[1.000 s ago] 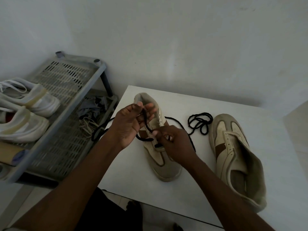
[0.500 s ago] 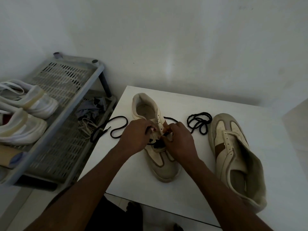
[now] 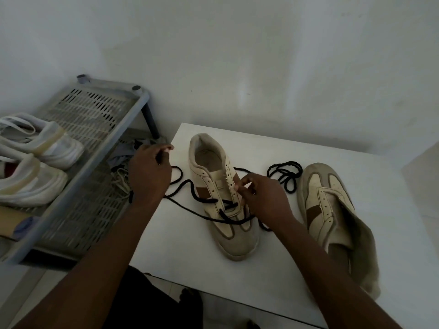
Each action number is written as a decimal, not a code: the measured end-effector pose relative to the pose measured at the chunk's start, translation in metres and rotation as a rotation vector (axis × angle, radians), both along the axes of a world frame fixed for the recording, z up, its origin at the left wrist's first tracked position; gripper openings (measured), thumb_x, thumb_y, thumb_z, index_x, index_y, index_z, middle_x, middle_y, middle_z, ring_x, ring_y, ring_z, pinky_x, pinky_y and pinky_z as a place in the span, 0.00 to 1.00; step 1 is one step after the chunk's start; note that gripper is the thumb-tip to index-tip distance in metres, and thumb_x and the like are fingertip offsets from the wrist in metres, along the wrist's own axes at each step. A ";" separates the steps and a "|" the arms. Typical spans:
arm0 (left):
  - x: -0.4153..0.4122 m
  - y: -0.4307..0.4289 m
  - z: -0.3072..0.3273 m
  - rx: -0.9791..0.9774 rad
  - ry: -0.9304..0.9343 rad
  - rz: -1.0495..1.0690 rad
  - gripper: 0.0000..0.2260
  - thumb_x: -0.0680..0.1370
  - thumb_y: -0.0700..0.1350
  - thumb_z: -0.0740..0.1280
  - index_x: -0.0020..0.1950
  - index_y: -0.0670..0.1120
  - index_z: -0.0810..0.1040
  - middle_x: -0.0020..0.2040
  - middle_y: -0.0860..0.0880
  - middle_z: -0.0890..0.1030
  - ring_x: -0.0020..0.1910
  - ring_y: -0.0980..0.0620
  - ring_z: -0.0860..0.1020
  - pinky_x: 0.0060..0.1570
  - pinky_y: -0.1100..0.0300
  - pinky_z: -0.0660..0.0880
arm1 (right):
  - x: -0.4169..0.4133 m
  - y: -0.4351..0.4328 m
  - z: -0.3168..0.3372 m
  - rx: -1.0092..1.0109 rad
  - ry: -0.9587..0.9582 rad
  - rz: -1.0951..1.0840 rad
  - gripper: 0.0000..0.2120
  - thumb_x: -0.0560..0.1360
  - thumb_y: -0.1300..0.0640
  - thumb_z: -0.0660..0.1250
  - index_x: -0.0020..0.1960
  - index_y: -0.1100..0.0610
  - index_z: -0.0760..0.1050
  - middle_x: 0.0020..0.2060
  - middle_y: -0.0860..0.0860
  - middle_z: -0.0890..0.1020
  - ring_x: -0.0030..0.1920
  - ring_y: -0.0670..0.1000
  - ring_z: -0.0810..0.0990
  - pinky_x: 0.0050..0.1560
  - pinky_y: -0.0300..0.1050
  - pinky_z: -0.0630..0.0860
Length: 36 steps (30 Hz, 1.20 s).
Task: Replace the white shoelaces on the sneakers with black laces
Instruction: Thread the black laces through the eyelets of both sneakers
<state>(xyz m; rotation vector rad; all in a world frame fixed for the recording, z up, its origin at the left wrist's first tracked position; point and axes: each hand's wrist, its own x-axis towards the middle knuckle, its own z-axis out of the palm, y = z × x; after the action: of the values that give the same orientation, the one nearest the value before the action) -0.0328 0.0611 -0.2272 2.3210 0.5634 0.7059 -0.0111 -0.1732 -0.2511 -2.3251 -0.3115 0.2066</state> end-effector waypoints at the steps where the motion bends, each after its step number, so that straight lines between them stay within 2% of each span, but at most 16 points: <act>1: -0.002 -0.001 0.000 -0.017 0.011 -0.038 0.08 0.79 0.42 0.66 0.55 0.45 0.83 0.50 0.44 0.82 0.44 0.48 0.80 0.47 0.57 0.75 | -0.002 0.002 -0.003 -0.079 -0.017 -0.020 0.06 0.74 0.47 0.70 0.47 0.47 0.77 0.35 0.43 0.81 0.35 0.42 0.79 0.39 0.42 0.77; 3: -0.005 -0.012 0.004 -0.047 0.051 -0.183 0.07 0.77 0.40 0.68 0.52 0.47 0.84 0.47 0.48 0.83 0.40 0.53 0.79 0.44 0.64 0.75 | -0.009 0.009 -0.010 -0.147 -0.014 -0.017 0.13 0.71 0.43 0.72 0.51 0.48 0.74 0.42 0.43 0.79 0.42 0.45 0.77 0.40 0.42 0.73; 5: -0.008 -0.033 0.008 -0.073 0.127 -0.353 0.06 0.75 0.42 0.70 0.50 0.48 0.84 0.45 0.52 0.83 0.41 0.60 0.79 0.44 0.73 0.73 | -0.016 0.015 -0.015 -0.159 -0.076 -0.036 0.18 0.70 0.42 0.72 0.53 0.50 0.73 0.45 0.45 0.76 0.44 0.46 0.75 0.41 0.41 0.69; 6: -0.009 -0.043 0.007 -0.064 0.186 -0.415 0.05 0.75 0.43 0.71 0.50 0.49 0.84 0.45 0.53 0.83 0.42 0.61 0.79 0.45 0.73 0.74 | -0.017 0.016 -0.017 -0.181 -0.124 -0.045 0.18 0.71 0.43 0.72 0.53 0.51 0.73 0.46 0.46 0.76 0.45 0.47 0.75 0.41 0.42 0.69; 9: -0.011 -0.063 -0.001 0.056 0.339 -0.483 0.04 0.74 0.46 0.71 0.46 0.52 0.85 0.45 0.54 0.84 0.43 0.58 0.80 0.49 0.60 0.77 | -0.018 0.016 -0.017 -0.251 -0.238 -0.048 0.12 0.73 0.47 0.68 0.53 0.52 0.75 0.46 0.48 0.80 0.46 0.51 0.78 0.44 0.46 0.73; 12: -0.014 -0.070 -0.010 0.148 0.350 -0.460 0.05 0.75 0.46 0.70 0.47 0.54 0.85 0.46 0.54 0.84 0.44 0.56 0.80 0.45 0.59 0.77 | -0.017 0.015 -0.014 -0.250 -0.269 -0.041 0.10 0.75 0.48 0.66 0.50 0.53 0.78 0.41 0.49 0.82 0.41 0.51 0.80 0.42 0.46 0.75; 14: -0.015 -0.076 -0.016 0.169 0.333 -0.439 0.06 0.74 0.45 0.69 0.48 0.53 0.85 0.46 0.52 0.82 0.45 0.53 0.79 0.43 0.57 0.76 | -0.016 0.014 -0.015 -0.175 -0.196 -0.080 0.11 0.75 0.48 0.67 0.44 0.54 0.81 0.36 0.50 0.83 0.37 0.50 0.81 0.39 0.46 0.77; 17: -0.018 -0.087 -0.023 0.119 0.320 -0.412 0.07 0.74 0.43 0.69 0.49 0.52 0.85 0.47 0.51 0.82 0.47 0.51 0.79 0.45 0.54 0.77 | -0.007 0.010 -0.019 0.079 0.027 -0.208 0.11 0.72 0.53 0.69 0.35 0.57 0.82 0.31 0.53 0.83 0.33 0.53 0.82 0.34 0.48 0.77; 19: -0.019 -0.092 -0.027 0.071 0.320 -0.378 0.08 0.74 0.43 0.69 0.49 0.53 0.85 0.48 0.52 0.83 0.47 0.53 0.79 0.46 0.55 0.77 | -0.005 0.008 -0.018 0.250 0.173 -0.255 0.07 0.71 0.59 0.71 0.35 0.55 0.84 0.30 0.53 0.84 0.33 0.54 0.82 0.35 0.47 0.78; 21: -0.019 -0.095 -0.030 0.055 0.328 -0.337 0.08 0.75 0.45 0.68 0.50 0.54 0.85 0.48 0.53 0.84 0.48 0.54 0.80 0.46 0.56 0.78 | -0.004 0.005 -0.015 0.397 0.305 -0.306 0.06 0.71 0.62 0.72 0.38 0.54 0.85 0.32 0.52 0.85 0.37 0.55 0.84 0.40 0.47 0.80; 23: -0.020 -0.099 -0.030 0.071 0.332 -0.307 0.08 0.75 0.44 0.68 0.51 0.53 0.84 0.49 0.53 0.83 0.49 0.53 0.79 0.45 0.56 0.77 | -0.004 0.004 -0.016 0.455 0.386 -0.345 0.06 0.71 0.64 0.72 0.39 0.56 0.85 0.33 0.54 0.85 0.36 0.55 0.83 0.41 0.47 0.80; 27: -0.020 -0.102 -0.028 0.161 0.386 -0.287 0.09 0.74 0.43 0.66 0.51 0.51 0.83 0.49 0.52 0.82 0.49 0.51 0.79 0.40 0.59 0.74 | -0.007 0.008 -0.026 0.293 0.264 -0.312 0.05 0.72 0.59 0.72 0.39 0.52 0.84 0.34 0.49 0.84 0.34 0.46 0.80 0.43 0.46 0.80; 30: -0.018 -0.100 -0.028 0.253 0.436 -0.287 0.08 0.75 0.45 0.65 0.52 0.48 0.80 0.50 0.51 0.79 0.48 0.50 0.78 0.37 0.61 0.67 | -0.006 0.007 -0.023 0.237 0.205 -0.232 0.02 0.72 0.58 0.72 0.42 0.52 0.84 0.37 0.47 0.85 0.39 0.45 0.82 0.47 0.46 0.81; 32: -0.017 -0.100 -0.027 0.267 0.445 -0.303 0.08 0.75 0.46 0.65 0.51 0.46 0.80 0.50 0.49 0.78 0.47 0.49 0.78 0.37 0.60 0.67 | -0.003 0.005 -0.019 0.167 0.192 -0.154 0.05 0.70 0.57 0.73 0.46 0.53 0.83 0.39 0.46 0.84 0.42 0.44 0.82 0.48 0.44 0.80; 36: -0.017 -0.100 -0.025 0.275 0.418 -0.311 0.07 0.76 0.44 0.63 0.49 0.46 0.80 0.48 0.49 0.78 0.46 0.49 0.77 0.36 0.60 0.66 | -0.008 0.010 -0.019 -0.009 0.025 -0.094 0.06 0.70 0.51 0.73 0.45 0.53 0.81 0.38 0.44 0.83 0.40 0.42 0.80 0.42 0.37 0.76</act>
<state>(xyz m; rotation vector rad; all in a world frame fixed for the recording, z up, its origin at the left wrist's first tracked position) -0.0495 -0.0391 -0.2526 2.7537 0.2801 0.1557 -0.0188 -0.1632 -0.2698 -2.3376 -0.1883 0.1902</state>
